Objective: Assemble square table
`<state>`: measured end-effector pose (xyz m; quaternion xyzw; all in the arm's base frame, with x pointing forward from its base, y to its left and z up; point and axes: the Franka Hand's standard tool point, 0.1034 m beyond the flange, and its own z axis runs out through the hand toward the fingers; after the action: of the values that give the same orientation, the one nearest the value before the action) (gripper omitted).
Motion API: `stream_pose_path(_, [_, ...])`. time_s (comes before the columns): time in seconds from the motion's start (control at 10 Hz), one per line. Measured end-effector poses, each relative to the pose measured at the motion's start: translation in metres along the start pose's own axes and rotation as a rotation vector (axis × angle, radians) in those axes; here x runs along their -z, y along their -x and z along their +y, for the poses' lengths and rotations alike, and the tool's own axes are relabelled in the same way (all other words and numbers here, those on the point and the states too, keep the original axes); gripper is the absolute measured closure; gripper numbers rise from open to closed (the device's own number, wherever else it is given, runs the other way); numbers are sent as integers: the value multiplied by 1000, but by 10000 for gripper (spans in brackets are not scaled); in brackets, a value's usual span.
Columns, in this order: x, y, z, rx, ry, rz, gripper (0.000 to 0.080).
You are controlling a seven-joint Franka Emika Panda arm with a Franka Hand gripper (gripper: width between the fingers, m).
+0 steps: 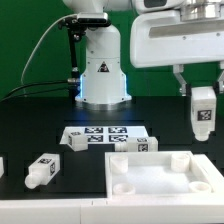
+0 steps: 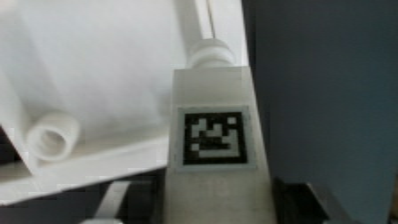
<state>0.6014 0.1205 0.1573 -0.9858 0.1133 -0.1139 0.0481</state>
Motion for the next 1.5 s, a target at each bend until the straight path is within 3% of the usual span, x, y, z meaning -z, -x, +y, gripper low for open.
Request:
stream_pose_path(0.2, [-6,3,-1,25,-20,88,511])
stream_pose_path(0.3, [-16,3,14,92,0,84,511])
stream_pose_path(0.5, [-6,-21,13,164,6,124,511])
stream_pose_path(0.8, [-9,-19,13,163,5,125,511])
stream_pose_path(1.1, [-10,-25,14,204,-11,269,511])
stream_pose_path(1.2, [-16,-20,11,224,-26,376,511])
stream_pose_path(1.3, [-27,-10,12,241,-19,383,511])
stream_pose_path(1.5, [-32,-10,12,222,-11,354,511])
